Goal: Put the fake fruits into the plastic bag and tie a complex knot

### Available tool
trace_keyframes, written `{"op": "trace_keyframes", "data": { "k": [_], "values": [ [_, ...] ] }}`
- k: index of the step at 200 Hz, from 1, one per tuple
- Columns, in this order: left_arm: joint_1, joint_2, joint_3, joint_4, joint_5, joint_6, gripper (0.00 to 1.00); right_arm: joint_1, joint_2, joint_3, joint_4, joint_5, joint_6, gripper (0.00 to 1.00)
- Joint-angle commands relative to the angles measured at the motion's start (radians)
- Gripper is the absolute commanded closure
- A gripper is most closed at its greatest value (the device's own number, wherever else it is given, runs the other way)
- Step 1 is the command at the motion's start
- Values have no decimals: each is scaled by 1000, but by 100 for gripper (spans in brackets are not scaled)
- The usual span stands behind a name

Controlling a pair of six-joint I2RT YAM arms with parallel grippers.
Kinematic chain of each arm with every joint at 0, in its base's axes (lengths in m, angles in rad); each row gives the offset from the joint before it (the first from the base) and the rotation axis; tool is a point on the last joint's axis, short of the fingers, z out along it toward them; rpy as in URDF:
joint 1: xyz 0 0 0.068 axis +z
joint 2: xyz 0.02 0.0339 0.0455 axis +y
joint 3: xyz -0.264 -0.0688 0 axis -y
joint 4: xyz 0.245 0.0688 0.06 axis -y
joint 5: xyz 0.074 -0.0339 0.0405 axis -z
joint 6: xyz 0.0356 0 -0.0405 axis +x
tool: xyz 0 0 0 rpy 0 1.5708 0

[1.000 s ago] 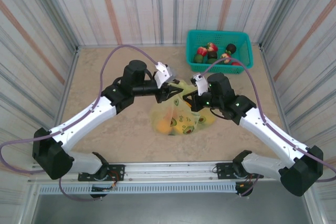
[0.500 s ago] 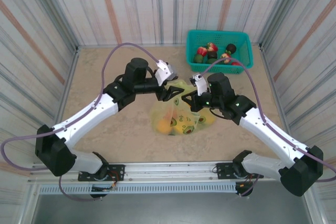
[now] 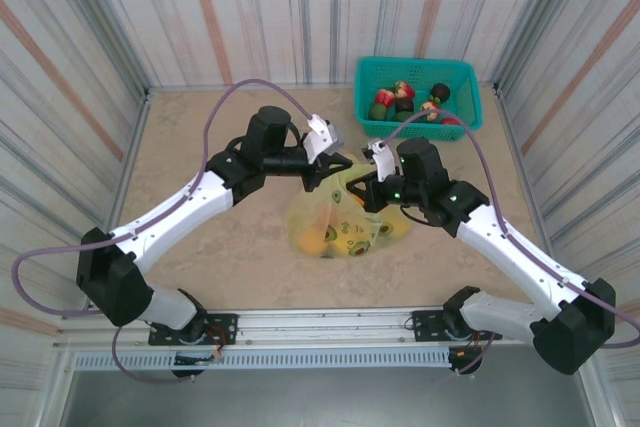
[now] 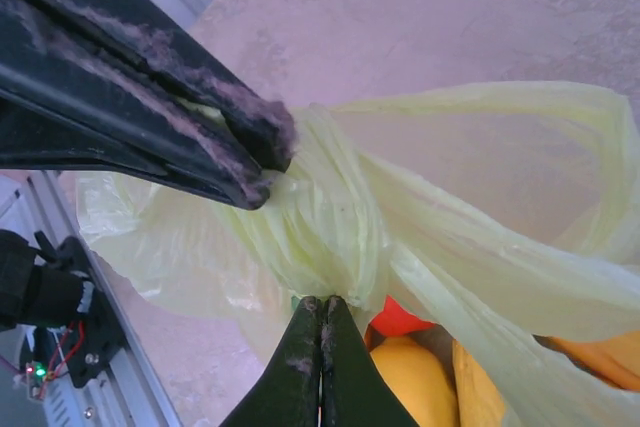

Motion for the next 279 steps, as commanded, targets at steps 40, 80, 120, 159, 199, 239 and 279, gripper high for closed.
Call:
{"op": "trace_keyframes", "data": {
  "k": [40,80,120,159,199,239,279],
  "values": [
    [13,-24,36,-12,32,67,100,-60,-242,91,-213,-111,-215,62],
    [10,-42,31,16,60,107,100,-95,-168,79,-201,-147,-624,67],
    [4,-77,10,12,63,154,100,-133,-39,73,36,-192,-731,48],
    [-1,-91,5,11,74,162,100,-138,44,104,85,-340,-792,43],
    [-7,-88,6,10,85,165,100,-140,85,124,94,-421,-774,48],
    [-10,-81,6,8,93,179,100,-151,92,125,66,-460,-774,67],
    [-13,-81,5,7,118,186,100,-155,100,113,82,-437,-786,85]
  ]
}}
